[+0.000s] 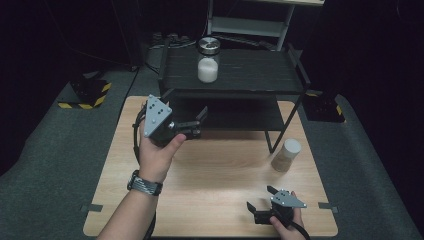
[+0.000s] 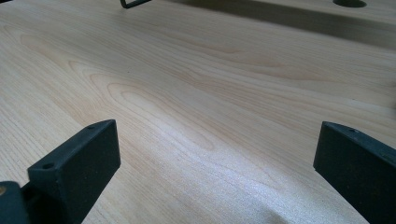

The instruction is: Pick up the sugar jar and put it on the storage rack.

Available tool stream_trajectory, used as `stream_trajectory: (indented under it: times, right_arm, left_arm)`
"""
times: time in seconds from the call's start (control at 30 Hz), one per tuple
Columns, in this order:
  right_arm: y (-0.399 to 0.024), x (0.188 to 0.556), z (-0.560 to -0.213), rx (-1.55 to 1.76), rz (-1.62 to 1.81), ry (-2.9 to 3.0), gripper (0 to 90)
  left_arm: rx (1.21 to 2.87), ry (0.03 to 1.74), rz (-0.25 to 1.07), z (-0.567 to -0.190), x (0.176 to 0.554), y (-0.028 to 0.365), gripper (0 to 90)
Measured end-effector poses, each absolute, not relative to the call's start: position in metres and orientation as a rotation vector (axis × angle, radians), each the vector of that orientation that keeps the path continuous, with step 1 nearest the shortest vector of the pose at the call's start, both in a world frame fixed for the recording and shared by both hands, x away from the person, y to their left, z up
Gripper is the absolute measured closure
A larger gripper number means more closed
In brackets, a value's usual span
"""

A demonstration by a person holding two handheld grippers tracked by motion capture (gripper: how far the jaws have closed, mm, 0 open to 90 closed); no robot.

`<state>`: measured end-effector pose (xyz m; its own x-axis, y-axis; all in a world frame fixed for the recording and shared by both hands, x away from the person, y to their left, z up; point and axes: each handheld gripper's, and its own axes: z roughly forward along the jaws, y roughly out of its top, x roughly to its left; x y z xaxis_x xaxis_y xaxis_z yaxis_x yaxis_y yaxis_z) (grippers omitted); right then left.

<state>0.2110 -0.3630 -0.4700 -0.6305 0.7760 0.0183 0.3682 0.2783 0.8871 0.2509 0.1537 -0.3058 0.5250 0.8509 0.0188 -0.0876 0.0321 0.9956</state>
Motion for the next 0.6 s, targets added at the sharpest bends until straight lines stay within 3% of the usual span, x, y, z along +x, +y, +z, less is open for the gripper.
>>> stream_trajectory:
  times: [0.6]
  right_arm:
    - [-0.362, 0.212, -0.469, 1.025, 1.300, 2.141, 0.4]
  left_arm:
    - [1.452, 0.734, 0.783, -0.356, 0.228, 0.161, 0.5]
